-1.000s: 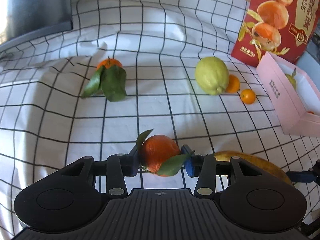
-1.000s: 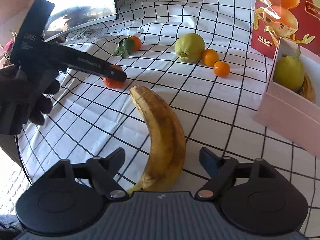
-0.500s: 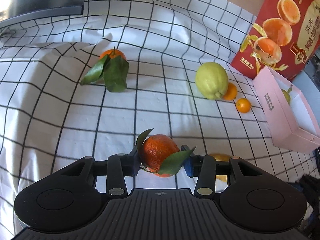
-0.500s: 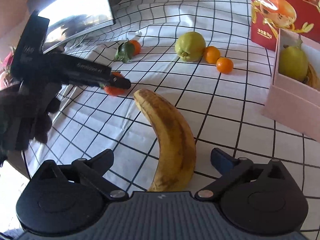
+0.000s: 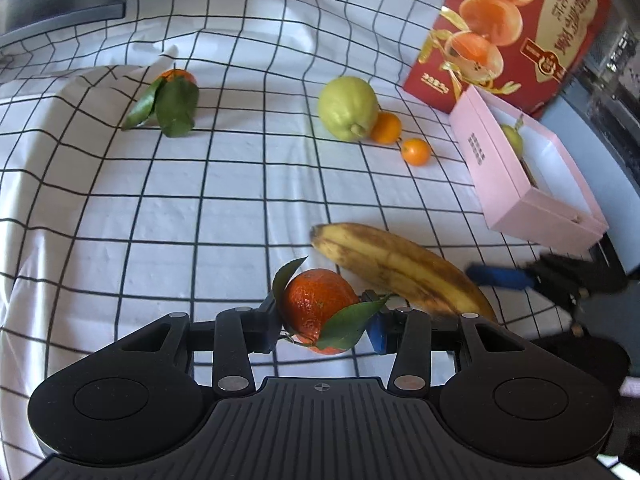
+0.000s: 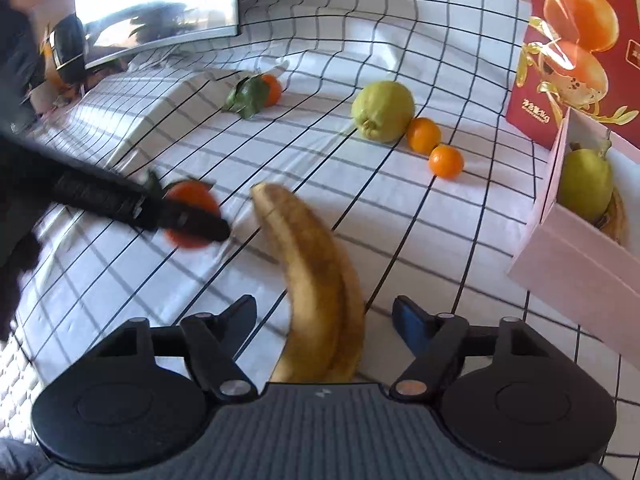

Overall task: Organize fruits
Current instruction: 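Close the right tool around the spotted banana while the left holds the leafy tangerine, then lower the banana into the pink box with the right tool while the left releases the tangerine there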

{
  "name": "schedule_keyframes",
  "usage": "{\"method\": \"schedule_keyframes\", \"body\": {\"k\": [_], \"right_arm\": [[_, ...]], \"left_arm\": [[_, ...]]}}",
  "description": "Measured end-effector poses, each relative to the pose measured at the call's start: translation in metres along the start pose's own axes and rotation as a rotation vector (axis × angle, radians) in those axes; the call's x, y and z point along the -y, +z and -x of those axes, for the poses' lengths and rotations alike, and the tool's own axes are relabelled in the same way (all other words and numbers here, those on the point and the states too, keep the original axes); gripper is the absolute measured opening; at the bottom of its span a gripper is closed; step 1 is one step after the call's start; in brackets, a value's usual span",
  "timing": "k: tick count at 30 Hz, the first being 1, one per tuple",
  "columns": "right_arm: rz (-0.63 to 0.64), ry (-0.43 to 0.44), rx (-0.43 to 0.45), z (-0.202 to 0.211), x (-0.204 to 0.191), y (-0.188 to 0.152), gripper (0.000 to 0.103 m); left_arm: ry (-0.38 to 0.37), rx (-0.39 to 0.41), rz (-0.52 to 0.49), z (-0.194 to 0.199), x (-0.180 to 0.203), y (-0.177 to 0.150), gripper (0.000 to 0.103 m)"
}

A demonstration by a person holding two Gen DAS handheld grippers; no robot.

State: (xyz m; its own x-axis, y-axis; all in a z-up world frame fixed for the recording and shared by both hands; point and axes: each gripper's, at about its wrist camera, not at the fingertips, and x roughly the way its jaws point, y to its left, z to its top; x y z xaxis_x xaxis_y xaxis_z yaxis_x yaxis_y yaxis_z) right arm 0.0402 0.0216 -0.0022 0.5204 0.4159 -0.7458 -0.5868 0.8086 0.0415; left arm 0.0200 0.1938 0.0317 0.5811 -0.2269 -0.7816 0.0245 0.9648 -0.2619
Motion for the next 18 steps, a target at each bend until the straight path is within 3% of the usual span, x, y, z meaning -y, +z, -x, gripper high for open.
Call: {"method": "schedule_keyframes", "body": {"k": [6, 8, 12, 18], "right_arm": [[0.044, 0.002, 0.008, -0.007, 0.0, 0.007, 0.061], [0.076, 0.023, 0.009, -0.005, -0.006, 0.006, 0.042], [0.098, 0.009, 0.007, 0.001, -0.012, 0.003, 0.039], [0.009, 0.039, 0.008, 0.034, 0.006, -0.011, 0.037]], "left_arm": [[0.028, 0.001, -0.02, 0.006, 0.011, -0.004, 0.047], [0.026, 0.0, -0.023, 0.007, 0.014, -0.006, 0.047], [0.008, -0.014, -0.024, 0.007, 0.019, -0.011, 0.047], [-0.06, -0.023, -0.053, 0.012, 0.039, -0.014, 0.047]]}}
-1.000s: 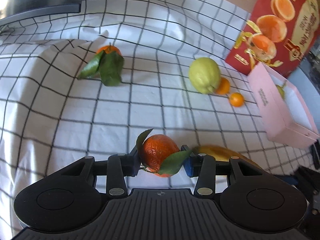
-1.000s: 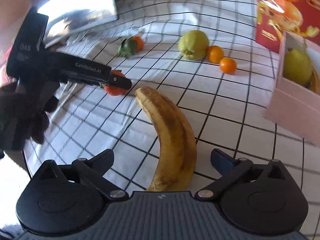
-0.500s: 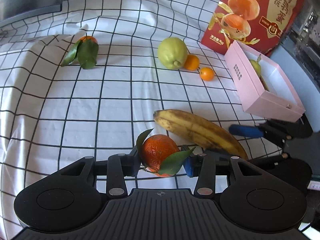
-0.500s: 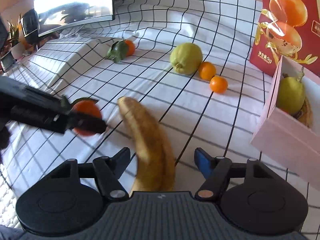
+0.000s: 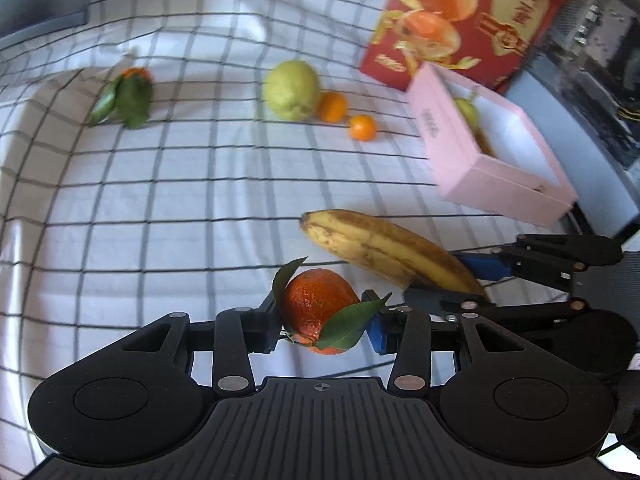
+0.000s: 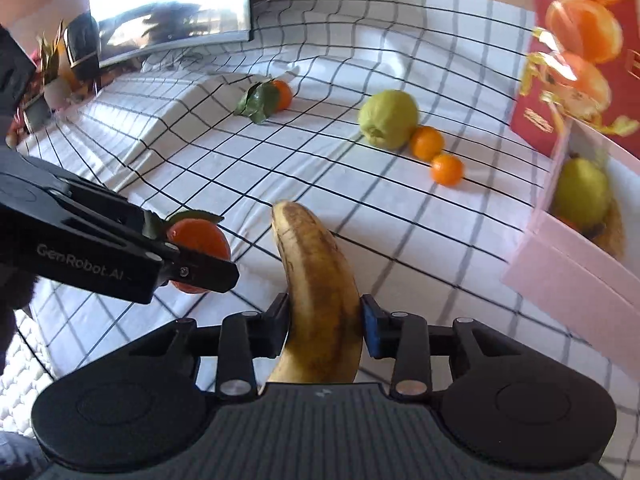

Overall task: Organize fruits
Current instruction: 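Lower the banana into the pink box with the right tool while the left releases the tangerine there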

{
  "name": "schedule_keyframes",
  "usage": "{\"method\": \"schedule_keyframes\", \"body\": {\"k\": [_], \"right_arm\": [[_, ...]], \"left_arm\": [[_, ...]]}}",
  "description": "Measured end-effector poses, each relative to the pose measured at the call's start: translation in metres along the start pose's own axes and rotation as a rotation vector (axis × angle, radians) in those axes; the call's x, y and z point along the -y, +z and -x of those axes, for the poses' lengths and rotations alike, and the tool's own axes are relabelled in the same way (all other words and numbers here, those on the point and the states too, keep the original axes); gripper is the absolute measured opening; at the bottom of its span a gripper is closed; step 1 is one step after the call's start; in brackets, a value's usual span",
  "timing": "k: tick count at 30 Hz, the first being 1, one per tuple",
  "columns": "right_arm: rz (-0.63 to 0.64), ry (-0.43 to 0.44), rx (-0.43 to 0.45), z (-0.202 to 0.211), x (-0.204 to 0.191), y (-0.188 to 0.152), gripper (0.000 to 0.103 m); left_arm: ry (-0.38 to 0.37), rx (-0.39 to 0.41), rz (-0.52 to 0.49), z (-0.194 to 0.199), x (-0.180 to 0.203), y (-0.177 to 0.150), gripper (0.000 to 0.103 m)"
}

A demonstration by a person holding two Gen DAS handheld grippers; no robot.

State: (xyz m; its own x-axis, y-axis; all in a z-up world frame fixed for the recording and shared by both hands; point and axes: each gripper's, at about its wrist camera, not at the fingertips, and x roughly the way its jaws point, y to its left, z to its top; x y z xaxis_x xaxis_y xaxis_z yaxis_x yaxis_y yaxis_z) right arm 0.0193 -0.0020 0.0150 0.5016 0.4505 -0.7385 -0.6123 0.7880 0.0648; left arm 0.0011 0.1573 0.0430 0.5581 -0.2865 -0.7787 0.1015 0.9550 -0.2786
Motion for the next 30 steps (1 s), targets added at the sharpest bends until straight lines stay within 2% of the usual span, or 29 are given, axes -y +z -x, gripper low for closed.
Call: {"method": "schedule_keyframes", "body": {"k": [4, 9, 12, 15, 19, 21, 26, 29, 30], "right_arm": [[-0.082, -0.022, 0.054, 0.045, 0.024, -0.009, 0.037], [-0.146, -0.153, 0.185, 0.118, 0.055, -0.015, 0.037], [-0.184, -0.24, 0.234, 0.153, 0.071, -0.024, 0.037], [-0.228, -0.317, 0.251, 0.175, 0.084, -0.038, 0.037], [-0.294, -0.368, 0.236, 0.186, 0.097, -0.06, 0.037], [-0.327, -0.386, 0.219, 0.186, 0.101, -0.07, 0.037], [-0.4, -0.404, 0.19, 0.186, 0.109, -0.088, 0.037], [-0.43, -0.405, 0.187, 0.187, 0.111, -0.094, 0.037], [-0.44, -0.407, 0.188, 0.186, 0.113, -0.095, 0.037]], "left_arm": [[-0.073, 0.043, -0.05, 0.007, 0.027, 0.019, 0.047], [-0.214, 0.148, -0.152, 0.023, 0.081, 0.068, 0.047], [-0.265, 0.172, -0.221, 0.017, 0.116, 0.096, 0.047], [-0.27, 0.143, -0.265, -0.013, 0.148, 0.125, 0.047], [-0.337, 0.025, -0.249, -0.073, 0.182, 0.148, 0.047], [-0.346, -0.032, -0.233, -0.106, 0.198, 0.156, 0.047], [-0.331, -0.144, -0.265, -0.162, 0.234, 0.156, 0.048], [-0.303, -0.191, -0.34, -0.172, 0.248, 0.146, 0.046], [-0.307, -0.196, -0.355, -0.171, 0.249, 0.144, 0.051]]}}
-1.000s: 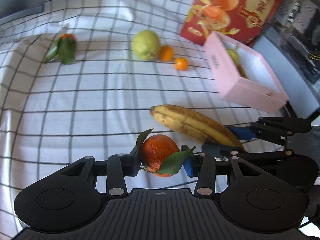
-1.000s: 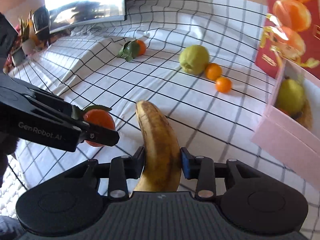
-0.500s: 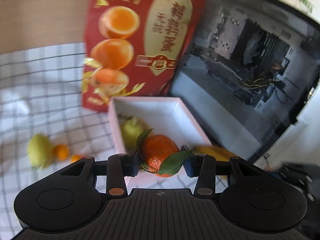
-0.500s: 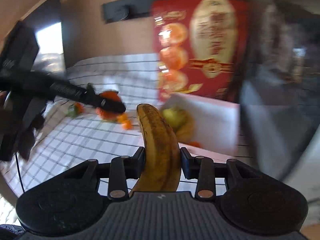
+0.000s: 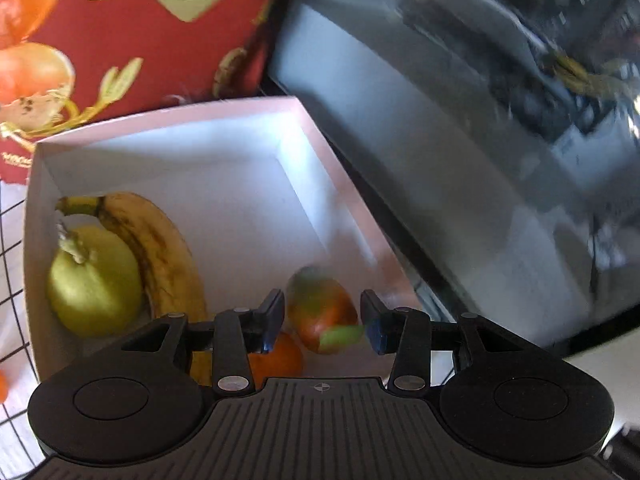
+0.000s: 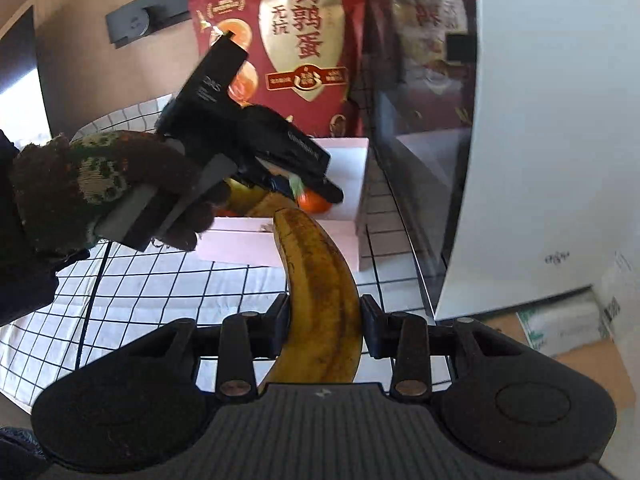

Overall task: Organize fruits
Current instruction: 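Lower the banana into the pink box with the right tool while the left releases the tangerine there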

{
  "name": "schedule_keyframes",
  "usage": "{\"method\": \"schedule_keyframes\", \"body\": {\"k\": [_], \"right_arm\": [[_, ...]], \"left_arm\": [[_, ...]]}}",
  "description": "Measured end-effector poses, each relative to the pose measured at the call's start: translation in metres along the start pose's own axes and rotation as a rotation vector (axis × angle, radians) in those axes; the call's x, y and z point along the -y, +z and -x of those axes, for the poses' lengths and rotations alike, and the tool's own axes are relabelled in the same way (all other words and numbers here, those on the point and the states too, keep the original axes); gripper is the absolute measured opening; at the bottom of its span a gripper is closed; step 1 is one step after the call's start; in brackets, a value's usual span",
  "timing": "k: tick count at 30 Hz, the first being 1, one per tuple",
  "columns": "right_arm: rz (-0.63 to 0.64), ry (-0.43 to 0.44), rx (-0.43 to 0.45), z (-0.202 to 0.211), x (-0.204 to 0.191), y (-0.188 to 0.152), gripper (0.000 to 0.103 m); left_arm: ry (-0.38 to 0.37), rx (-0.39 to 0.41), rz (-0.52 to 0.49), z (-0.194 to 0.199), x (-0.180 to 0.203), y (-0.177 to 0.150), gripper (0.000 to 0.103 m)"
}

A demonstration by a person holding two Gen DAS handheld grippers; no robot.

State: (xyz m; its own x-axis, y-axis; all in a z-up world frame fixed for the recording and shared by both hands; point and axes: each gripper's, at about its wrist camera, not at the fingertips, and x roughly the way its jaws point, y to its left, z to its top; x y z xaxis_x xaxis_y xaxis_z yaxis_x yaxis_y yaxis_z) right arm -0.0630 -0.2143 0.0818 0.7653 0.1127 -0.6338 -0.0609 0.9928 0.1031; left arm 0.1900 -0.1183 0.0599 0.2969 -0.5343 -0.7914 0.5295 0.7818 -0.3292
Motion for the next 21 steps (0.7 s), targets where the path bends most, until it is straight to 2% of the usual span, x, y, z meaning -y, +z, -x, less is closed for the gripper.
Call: {"method": "schedule_keyframes", "body": {"k": [3, 7, 11, 15, 18, 21], "right_arm": [[-0.014, -0.004, 0.007, 0.0, 0.002, 0.001, 0.037], [0.002, 0.0, 0.033, -0.003, 0.001, 0.018, 0.037], [0.03, 0.016, 0.074, -0.012, -0.004, 0.052, 0.037], [0.05, 0.012, 0.097, -0.044, -0.005, 0.103, 0.037], [0.014, 0.003, 0.038, -0.094, -0.009, 0.141, 0.037], [-0.029, -0.025, -0.045, -0.144, -0.006, 0.161, 0.037]], "left_arm": [[-0.039, 0.033, 0.016, 0.011, -0.004, -0.006, 0.046], [-0.086, 0.191, 0.088, 0.068, -0.028, -0.021, 0.046], [-0.032, 0.303, 0.153, 0.116, -0.053, -0.055, 0.046], [-0.003, 0.325, 0.237, 0.133, -0.078, -0.099, 0.046], [0.011, 0.32, 0.289, 0.14, -0.09, -0.133, 0.046], [0.025, 0.316, 0.337, 0.152, -0.102, -0.162, 0.046]]}}
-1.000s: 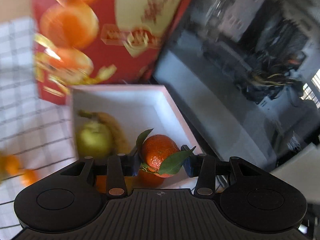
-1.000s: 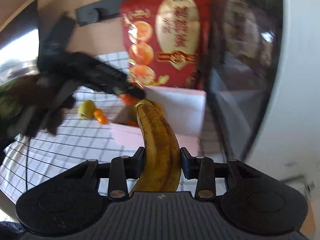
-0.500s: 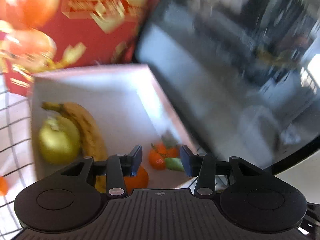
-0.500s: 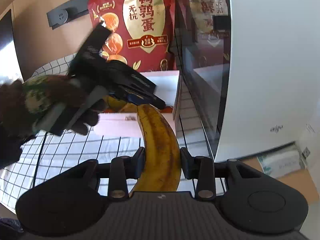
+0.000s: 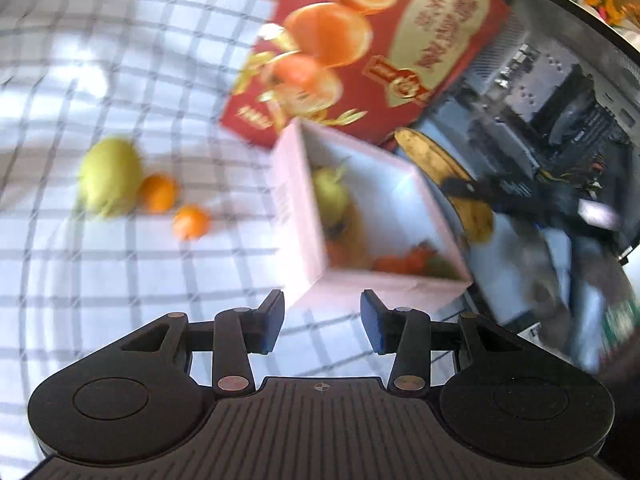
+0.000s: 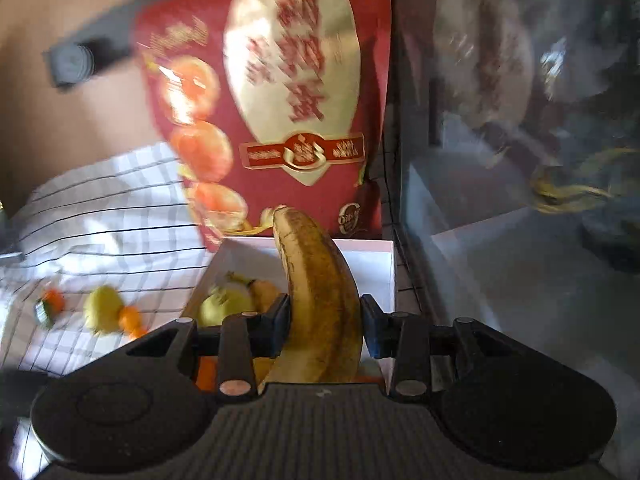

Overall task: Organize fruits
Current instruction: 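Lower the banana into the pink box with the right tool while the left releases the tangerine there, then grasp another leafy tangerine on the cloth with the left tool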

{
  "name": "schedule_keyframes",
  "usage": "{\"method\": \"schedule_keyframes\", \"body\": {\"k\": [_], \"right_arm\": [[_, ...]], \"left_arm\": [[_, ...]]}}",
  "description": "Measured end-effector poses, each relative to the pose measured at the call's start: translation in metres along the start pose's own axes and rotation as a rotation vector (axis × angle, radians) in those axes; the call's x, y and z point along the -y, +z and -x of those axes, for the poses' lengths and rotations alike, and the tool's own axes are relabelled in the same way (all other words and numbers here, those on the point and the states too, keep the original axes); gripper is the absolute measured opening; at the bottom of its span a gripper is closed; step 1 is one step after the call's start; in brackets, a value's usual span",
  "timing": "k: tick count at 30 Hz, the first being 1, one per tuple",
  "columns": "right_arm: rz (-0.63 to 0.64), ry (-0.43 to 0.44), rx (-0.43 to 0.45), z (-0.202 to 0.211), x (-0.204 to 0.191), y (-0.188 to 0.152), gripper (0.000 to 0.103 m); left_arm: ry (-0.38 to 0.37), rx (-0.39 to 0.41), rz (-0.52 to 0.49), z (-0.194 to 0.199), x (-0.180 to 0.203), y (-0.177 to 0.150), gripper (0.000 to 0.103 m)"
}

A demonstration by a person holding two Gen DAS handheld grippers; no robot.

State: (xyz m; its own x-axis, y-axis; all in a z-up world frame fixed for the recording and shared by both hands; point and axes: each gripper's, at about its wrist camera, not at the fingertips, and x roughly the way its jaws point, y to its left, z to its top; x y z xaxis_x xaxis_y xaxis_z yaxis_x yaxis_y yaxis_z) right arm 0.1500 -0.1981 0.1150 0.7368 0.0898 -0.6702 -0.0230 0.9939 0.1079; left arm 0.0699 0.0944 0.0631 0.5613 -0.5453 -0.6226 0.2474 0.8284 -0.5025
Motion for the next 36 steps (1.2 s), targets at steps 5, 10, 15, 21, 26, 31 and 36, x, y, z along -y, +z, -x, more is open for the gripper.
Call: {"method": "schedule_keyframes", "body": {"k": [5, 10, 15, 21, 26, 31, 36], "right_arm": [[-0.043, -0.053, -0.116, -0.052, 0.005, 0.001, 0.037], [0.045, -0.104, -0.118, -0.072, -0.009, -0.013, 0.038], [-0.062, -0.014, -0.183, -0.073, 0.001, -0.015, 0.036], [-0.061, 0.027, -0.151, -0.07, -0.003, -0.014, 0.037], [-0.043, 0.04, -0.083, -0.047, -0.002, -0.005, 0.041], [0.027, 0.01, -0.02, -0.012, -0.01, -0.005, 0.05], [0.155, 0.002, -0.003, 0.011, -0.042, -0.03, 0.053]], "left_arm": [[0.046, 0.006, 0.062, 0.02, -0.03, -0.016, 0.046], [0.059, 0.025, 0.081, 0.031, -0.042, -0.019, 0.046], [0.045, 0.016, 0.077, 0.03, -0.042, -0.019, 0.046], [0.026, -0.004, 0.062, 0.024, -0.039, -0.024, 0.046], [0.028, -0.002, 0.066, 0.027, -0.041, -0.027, 0.046], [0.049, 0.009, 0.077, 0.027, -0.042, -0.03, 0.046], [0.109, 0.016, 0.08, 0.026, -0.043, -0.033, 0.046]]}}
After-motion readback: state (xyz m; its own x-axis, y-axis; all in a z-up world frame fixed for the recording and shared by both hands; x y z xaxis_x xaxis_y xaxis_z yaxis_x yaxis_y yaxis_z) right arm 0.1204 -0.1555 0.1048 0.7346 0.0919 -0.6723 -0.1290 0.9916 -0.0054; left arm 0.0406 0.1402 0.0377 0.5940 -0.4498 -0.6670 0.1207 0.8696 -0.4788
